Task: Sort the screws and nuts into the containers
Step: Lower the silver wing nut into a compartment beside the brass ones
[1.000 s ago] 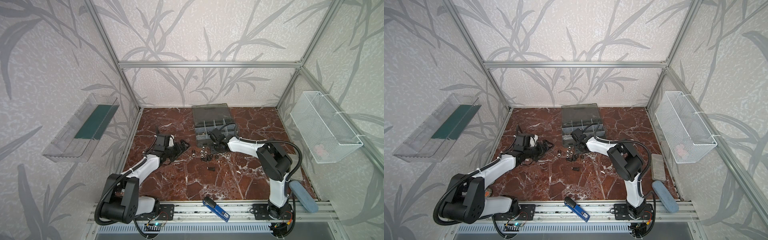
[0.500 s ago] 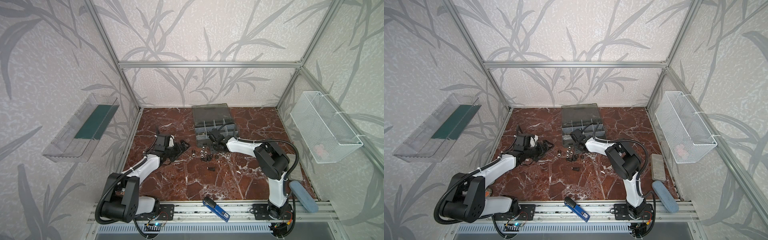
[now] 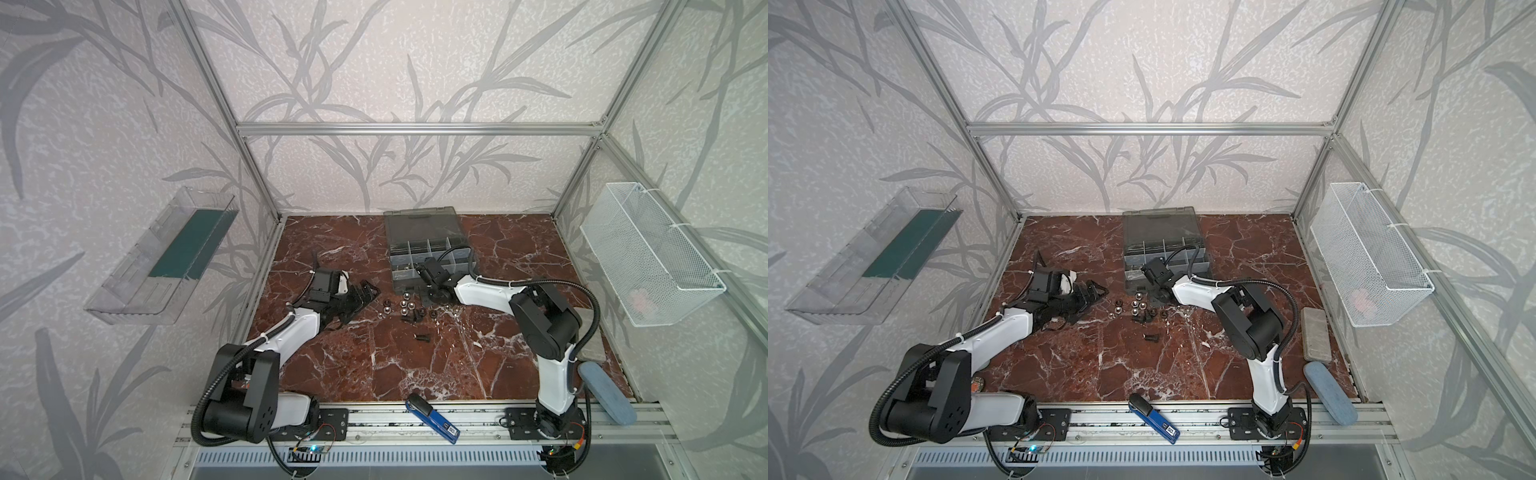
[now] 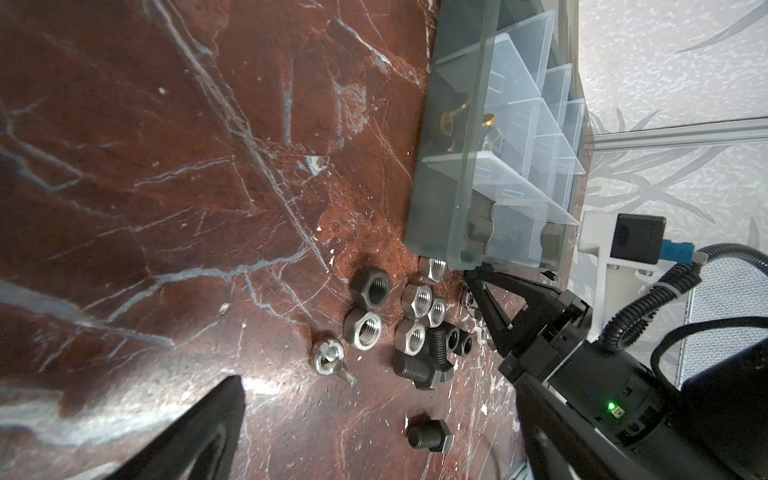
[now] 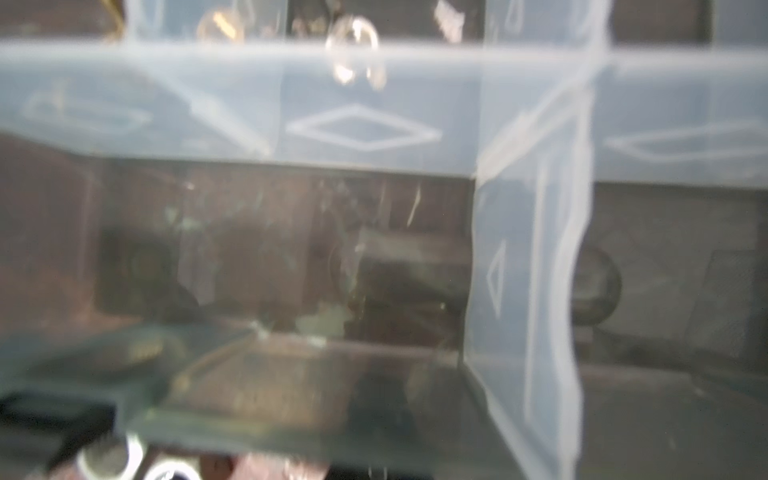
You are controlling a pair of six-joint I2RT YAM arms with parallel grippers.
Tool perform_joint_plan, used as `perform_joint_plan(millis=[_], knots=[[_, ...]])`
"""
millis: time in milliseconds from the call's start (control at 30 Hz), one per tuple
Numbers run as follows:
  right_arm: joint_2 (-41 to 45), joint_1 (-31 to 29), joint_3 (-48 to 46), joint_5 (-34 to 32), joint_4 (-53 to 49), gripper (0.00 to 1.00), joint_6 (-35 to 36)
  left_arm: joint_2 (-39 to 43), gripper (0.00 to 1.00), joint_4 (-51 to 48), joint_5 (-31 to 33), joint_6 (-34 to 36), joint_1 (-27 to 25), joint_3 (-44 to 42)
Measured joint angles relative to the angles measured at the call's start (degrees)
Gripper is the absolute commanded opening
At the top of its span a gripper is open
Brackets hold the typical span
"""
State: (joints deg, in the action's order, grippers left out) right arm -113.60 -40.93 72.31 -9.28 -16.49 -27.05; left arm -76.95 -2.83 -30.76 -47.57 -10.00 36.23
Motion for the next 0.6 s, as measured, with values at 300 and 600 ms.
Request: perform_joint_plan(millis=[300,600], knots=[[11.1,0.5,2.9,3.7,-3.1,0.00,8.5,0.0,0.99,0.2,-0.3,0.0,0.0,0.0],[3.9,7.5,17.9,7.2,-3.0,0.00,11.3,0.0,0.99,0.9,-0.8,-0.2,0.0,0.0]])
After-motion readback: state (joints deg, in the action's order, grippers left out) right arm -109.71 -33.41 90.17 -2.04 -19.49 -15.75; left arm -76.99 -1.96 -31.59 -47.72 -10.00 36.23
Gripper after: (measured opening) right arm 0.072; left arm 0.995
